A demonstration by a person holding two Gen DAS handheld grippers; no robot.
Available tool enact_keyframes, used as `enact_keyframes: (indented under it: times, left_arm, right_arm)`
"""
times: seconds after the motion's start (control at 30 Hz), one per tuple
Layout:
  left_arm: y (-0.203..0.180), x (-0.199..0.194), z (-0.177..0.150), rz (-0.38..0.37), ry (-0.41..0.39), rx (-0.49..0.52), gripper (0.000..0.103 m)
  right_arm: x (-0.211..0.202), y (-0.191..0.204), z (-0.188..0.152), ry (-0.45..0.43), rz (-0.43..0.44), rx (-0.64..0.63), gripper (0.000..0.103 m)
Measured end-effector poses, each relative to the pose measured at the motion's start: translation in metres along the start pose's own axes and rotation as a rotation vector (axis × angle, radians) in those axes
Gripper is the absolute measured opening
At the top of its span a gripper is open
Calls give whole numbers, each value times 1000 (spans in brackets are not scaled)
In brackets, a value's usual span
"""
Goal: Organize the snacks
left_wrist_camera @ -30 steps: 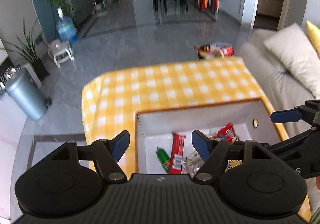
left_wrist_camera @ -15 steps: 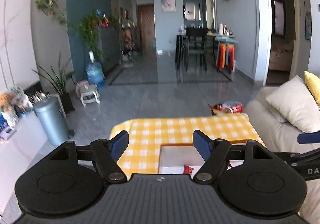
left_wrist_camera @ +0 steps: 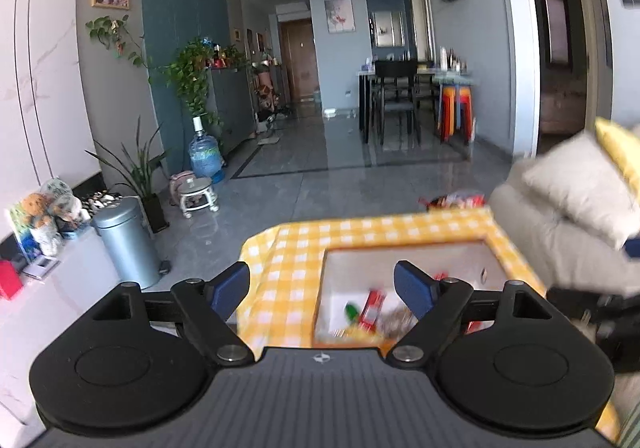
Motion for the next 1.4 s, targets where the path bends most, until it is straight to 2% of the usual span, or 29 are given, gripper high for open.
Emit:
enact_keyframes:
  times: [0.1, 0.2, 0.3, 0.6, 1.4]
  left_arm:
    - [-7, 1, -16, 7, 26, 64, 96]
    - [-6, 5, -29, 14, 78, 26, 96]
    - [-6, 13, -35, -15, 137, -17, 96]
    - [-8, 14, -50, -25, 192, -14, 96]
    - [-9, 18, -48, -19, 218, -2, 96]
  right_arm:
    - [-6, 2, -16, -15, -16, 35, 99]
    - [0, 4, -33, 7, -36, 27, 99]
    - [8, 7, -44, 20, -43, 25, 99]
    - [29, 1, -50, 47, -33, 58, 99]
    - [27, 1, -45, 44, -30, 74, 99]
Point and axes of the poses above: each gripper's, at about its wrist camera, not at the fingertips, and x roughly the way its jaws point, y to its left, z to its top, the point moved 5 cm from there along x, roughly the way its jaws point, and after that the axes turned 8 degrees about z, right-handed, at the moved point
